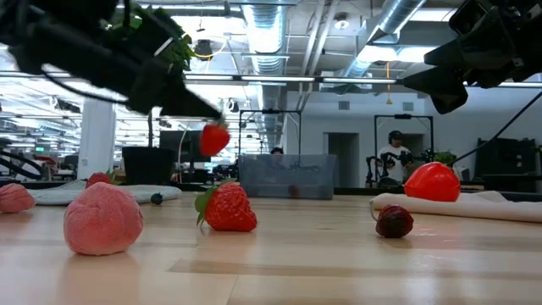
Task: Pick and placing Produce into tupperware
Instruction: Put the strawberry into the black bin
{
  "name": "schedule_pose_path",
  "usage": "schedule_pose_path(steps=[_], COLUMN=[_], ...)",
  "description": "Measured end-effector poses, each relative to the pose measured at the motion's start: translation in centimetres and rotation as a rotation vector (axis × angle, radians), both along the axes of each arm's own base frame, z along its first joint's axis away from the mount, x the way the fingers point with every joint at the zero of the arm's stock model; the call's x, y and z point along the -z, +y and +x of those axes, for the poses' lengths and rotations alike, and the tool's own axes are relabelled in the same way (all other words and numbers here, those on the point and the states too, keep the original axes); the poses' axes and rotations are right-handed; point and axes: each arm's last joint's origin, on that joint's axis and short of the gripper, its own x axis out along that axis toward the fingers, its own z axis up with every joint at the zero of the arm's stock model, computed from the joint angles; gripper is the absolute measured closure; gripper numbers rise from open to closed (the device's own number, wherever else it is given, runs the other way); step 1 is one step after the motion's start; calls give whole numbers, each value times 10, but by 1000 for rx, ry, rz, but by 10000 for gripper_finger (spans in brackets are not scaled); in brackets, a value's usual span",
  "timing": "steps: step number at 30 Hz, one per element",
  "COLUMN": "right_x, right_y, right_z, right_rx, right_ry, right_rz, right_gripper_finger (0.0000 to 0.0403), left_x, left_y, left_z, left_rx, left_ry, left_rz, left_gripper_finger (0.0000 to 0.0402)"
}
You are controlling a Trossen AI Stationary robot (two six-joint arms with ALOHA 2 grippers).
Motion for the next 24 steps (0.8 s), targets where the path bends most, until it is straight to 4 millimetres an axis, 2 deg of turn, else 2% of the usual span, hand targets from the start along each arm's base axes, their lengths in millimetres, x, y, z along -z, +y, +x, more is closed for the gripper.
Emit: schedule_pose_path(steps=[20,24], right_x=[0,0], right_y=[0,0], right_z=[0,0], right_rx=[-1,-1], right_ry=[-4,-4], right_rz=[-8,-8], right_gripper_finger=[143,143], left_x=[-70,-84], left_y=[108,127], left_z=[23,24], left_rx=[56,122], left_ry=[-289,-347], left_rz=[-124,-189], left_gripper_finger=[401,401])
